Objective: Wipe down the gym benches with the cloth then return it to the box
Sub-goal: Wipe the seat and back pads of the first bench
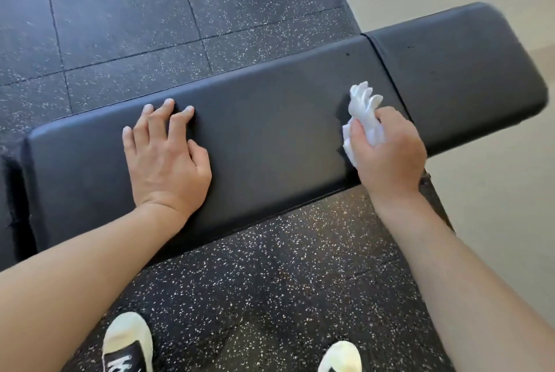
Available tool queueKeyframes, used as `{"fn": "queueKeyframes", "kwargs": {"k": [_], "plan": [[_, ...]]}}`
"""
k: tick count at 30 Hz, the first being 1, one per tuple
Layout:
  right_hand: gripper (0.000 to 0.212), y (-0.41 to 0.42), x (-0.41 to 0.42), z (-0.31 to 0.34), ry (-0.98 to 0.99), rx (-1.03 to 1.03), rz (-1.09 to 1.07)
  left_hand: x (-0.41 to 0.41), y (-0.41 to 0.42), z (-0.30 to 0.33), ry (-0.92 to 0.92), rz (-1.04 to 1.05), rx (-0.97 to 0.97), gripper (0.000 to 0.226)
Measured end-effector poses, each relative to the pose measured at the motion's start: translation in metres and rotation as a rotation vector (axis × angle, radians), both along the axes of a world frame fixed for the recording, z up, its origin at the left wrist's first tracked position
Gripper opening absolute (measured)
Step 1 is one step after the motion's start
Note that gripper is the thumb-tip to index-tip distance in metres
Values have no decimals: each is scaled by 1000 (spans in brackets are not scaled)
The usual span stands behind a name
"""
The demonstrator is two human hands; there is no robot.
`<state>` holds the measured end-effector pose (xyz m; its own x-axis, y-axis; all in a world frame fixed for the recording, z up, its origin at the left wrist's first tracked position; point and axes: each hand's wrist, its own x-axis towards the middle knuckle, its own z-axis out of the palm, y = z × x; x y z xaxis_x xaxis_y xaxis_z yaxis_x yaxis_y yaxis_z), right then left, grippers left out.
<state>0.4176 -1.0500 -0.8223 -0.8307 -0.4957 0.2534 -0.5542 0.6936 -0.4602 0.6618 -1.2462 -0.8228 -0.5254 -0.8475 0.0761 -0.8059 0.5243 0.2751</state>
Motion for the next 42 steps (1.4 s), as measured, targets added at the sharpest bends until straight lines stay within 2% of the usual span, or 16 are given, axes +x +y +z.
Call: {"fn": "queueKeyframes", "kwargs": {"k": [2,6,10,14,17,19,21,23,25,29,31,34,36,38,42], "plan": [[23,-32,37,-1,53,21,73,-1,0,-1,3,-3,7,52],[29,-90,121,6,52,5,333,0,-1,1,-27,-8,24,53],[32,-78,112,11,49,-39,490,-1,-1,-1,-61,-34,25,59],[26,-11,32,10,152,13,336,-3,-1,5,-163,-121,-5,57],[32,30,-24,12,99,59,165,-15,-1,16,-259,-436,-47,67],[37,31,-24,12,46,48,76,-30,-2,26,-290,-583,-49,72],[37,16,5,14,26,84,109,-49,-2,35,-243,-553,-9,70],[35,-4,45,14,17,116,235,-74,-5,39,-192,-505,-19,65],[35,-19,76,13,-8,55,343,-101,-4,38,-152,-456,-15,61],[35,-12,67,9,67,8,446,-131,14,18,-38,-315,25,53],[27,16,29,5,102,-38,341,-130,25,5,1,-248,8,54],[27,61,-42,1,72,-27,49,-129,28,-2,43,-214,-19,57],[27,70,-59,-1,51,-27,-16,-131,27,-1,48,-208,-20,55],[27,51,-41,-2,87,5,-5,-132,28,3,45,-204,-17,54],[28,-22,28,-4,61,-52,217,-134,29,4,22,-188,16,52]]}}
